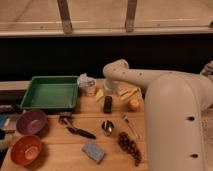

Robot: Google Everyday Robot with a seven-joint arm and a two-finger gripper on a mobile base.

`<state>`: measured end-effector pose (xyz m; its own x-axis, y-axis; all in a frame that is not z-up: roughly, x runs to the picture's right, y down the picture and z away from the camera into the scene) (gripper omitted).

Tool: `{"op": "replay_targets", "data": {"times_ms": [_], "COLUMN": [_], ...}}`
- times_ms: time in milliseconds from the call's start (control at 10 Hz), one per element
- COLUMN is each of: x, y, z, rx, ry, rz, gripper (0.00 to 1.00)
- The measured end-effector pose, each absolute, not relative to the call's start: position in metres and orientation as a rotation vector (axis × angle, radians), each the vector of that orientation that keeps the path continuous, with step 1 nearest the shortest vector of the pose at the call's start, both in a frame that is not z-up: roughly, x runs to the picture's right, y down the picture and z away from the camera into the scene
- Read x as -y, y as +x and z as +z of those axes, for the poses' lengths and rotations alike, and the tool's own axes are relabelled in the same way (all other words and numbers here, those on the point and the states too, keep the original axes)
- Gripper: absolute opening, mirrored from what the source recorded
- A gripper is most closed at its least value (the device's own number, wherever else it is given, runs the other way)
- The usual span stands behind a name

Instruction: Place eraser in table surface

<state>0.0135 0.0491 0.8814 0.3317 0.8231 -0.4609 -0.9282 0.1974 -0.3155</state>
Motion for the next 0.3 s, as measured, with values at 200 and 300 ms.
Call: {"op": "replay_targets", "data": {"times_ms": [200, 300], "x": [-0.026, -0.017], "y": [0.027, 0.033], "z": [0.851, 0.838], "rx": [-0.198, -0.191], "ry": [-0.505, -0.472], "rz": [1.266, 1.28], "gripper": [0.8, 0.8]}}
